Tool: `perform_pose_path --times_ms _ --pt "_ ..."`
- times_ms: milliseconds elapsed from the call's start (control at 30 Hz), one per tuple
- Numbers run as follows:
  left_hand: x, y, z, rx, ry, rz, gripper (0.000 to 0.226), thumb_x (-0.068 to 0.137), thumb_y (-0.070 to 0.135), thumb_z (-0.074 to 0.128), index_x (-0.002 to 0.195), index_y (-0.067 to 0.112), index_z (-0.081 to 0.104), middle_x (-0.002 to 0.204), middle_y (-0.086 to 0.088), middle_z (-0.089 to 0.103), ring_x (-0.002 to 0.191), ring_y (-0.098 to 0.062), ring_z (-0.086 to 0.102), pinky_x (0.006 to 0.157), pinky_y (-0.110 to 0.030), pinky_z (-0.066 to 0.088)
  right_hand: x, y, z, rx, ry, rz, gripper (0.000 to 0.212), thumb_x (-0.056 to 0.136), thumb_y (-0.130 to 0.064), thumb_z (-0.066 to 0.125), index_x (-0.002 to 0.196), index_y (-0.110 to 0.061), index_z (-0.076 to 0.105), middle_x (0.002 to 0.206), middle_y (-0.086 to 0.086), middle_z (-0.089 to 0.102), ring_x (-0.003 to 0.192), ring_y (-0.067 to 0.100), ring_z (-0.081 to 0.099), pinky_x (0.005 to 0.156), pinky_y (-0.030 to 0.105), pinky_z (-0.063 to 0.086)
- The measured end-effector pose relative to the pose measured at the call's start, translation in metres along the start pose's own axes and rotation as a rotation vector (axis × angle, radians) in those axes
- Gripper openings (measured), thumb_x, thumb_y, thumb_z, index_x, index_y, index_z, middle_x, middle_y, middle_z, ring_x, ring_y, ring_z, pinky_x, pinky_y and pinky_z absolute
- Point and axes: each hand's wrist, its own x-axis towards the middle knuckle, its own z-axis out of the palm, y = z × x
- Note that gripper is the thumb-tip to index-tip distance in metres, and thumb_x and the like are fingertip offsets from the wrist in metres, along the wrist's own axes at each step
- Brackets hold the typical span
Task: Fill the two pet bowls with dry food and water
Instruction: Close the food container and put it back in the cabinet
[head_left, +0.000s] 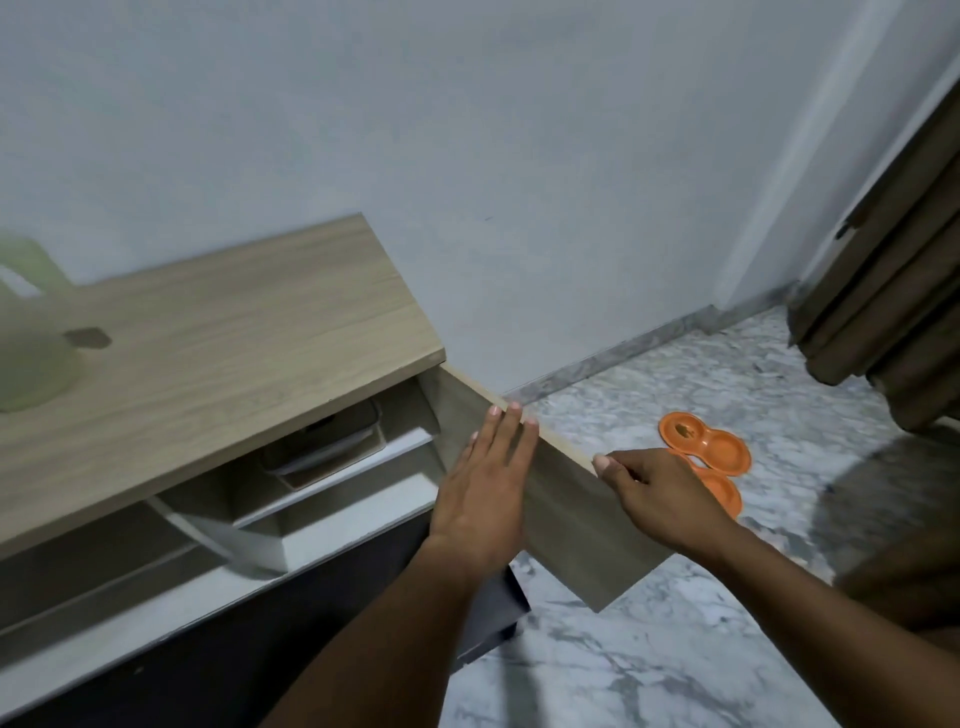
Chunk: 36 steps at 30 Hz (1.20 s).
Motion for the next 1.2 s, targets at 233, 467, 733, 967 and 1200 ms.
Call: perform_pose_path --times_ms 233,467,733,967,1200 --pt "-0.065 -0.014 -0.021 -0.057 -0.049 0.040 0.088 0.089 -0.002 0.050 0.160 0.026 0.005 0.167 0.010 -0.010 0.154 -0.012 -0.011 0.124 -0.035 0.017 -0.050 -0.049 0.036 0.499 -0.271 0.314 0.043 0.106 -0.034 0.049 0.088 -0.010 0.079 0.084 0.000 0.079 0.074 0.021 0.073 0.066 0.034 0.058" --pt "-0.122 -0.062 -0.053 -0.162 -0.092 0.019 0.074 0.085 0.026 0.011 0.158 0.030 0.021 0.166 0.015 0.007 0.153 -0.006 0.008 0.124 -0.030 0.018 -0.044 -0.104 0.101 0.651 -0.293 0.326 0.033 0.105 -0.022 0.050 0.100 -0.022 0.082 0.103 0.003 0.079 0.097 0.025 0.074 0.091 0.043 0.059" --pt "-0.147 -0.133 -0.059 0.121 0.057 -0.041 0.066 0.081 0.034 0.040 0.138 0.007 0.058 0.148 -0.011 0.052 0.138 -0.031 0.048 0.108 -0.050 0.044 -0.002 -0.137 0.167 0.240 -0.148 -0.123 0.053 0.103 -0.014 0.047 0.153 -0.031 0.043 0.157 -0.004 0.043 0.136 0.012 0.046 0.111 0.032 0.043" --pt "-0.169 -0.162 -0.016 0.197 0.193 -0.207 0.075 0.089 0.032 0.052 0.152 -0.003 0.031 0.163 -0.019 0.019 0.153 -0.033 0.014 0.121 -0.051 0.021 0.018 -0.133 0.215 -0.270 0.040 -0.567 0.076 0.092 -0.021 0.050 0.161 -0.013 0.021 0.170 0.002 0.014 0.156 0.021 0.017 0.123 0.044 0.029" --pt "-0.152 -0.206 0.003 0.231 0.153 -0.385 0.080 0.089 0.041 0.049 0.154 -0.001 0.027 0.164 -0.019 0.018 0.153 -0.033 0.014 0.122 -0.052 0.017 0.046 -0.146 0.231 -0.457 0.083 -0.590 0.089 0.086 -0.022 0.065 0.161 -0.012 0.019 0.169 0.008 0.016 0.156 0.027 0.015 0.122 0.052 0.027"
